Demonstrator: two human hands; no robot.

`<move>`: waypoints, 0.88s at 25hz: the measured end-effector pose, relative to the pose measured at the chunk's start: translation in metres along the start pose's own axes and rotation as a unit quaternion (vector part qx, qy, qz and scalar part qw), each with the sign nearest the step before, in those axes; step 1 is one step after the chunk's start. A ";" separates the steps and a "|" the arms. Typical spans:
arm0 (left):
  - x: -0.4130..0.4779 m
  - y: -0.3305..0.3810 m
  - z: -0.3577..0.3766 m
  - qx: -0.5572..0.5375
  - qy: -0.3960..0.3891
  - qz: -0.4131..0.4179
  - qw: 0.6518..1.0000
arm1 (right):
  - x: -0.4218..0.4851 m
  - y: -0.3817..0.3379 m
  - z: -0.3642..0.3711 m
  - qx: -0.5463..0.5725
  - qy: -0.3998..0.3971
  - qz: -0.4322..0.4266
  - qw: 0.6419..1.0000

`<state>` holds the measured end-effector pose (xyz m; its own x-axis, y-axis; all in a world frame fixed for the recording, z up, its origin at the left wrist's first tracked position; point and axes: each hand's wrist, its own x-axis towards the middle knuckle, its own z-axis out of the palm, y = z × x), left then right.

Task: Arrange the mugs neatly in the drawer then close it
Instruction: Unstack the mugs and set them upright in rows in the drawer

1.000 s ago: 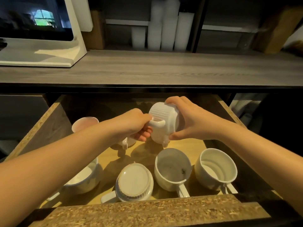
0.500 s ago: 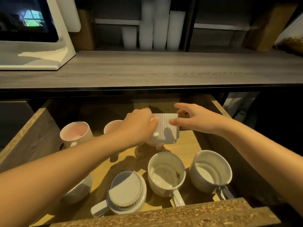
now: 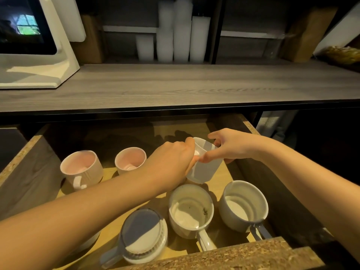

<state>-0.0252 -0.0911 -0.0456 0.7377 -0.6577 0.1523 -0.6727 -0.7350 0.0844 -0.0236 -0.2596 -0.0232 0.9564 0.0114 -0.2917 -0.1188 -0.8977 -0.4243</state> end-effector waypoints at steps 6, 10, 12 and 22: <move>0.005 -0.002 -0.006 -0.038 -0.005 0.045 0.998 | -0.003 0.006 -0.010 -0.016 0.007 -0.021 1.000; 0.025 -0.019 -0.002 -0.127 -0.103 -0.010 0.987 | 0.005 0.016 -0.016 -0.133 0.066 -0.024 0.989; 0.037 -0.031 0.010 -0.078 -0.153 -0.031 0.985 | 0.013 0.021 -0.016 -0.200 0.080 -0.022 0.976; 0.078 -0.060 0.053 -0.020 -0.244 -0.073 0.967 | 0.066 0.040 0.006 -0.316 -0.003 -0.055 0.947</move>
<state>0.0753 -0.1073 -0.0908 0.7574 -0.5540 -0.3456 -0.5535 -0.8255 0.1101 0.0331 -0.2919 -0.0642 0.9518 0.1201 -0.2823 0.1663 -0.9752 0.1457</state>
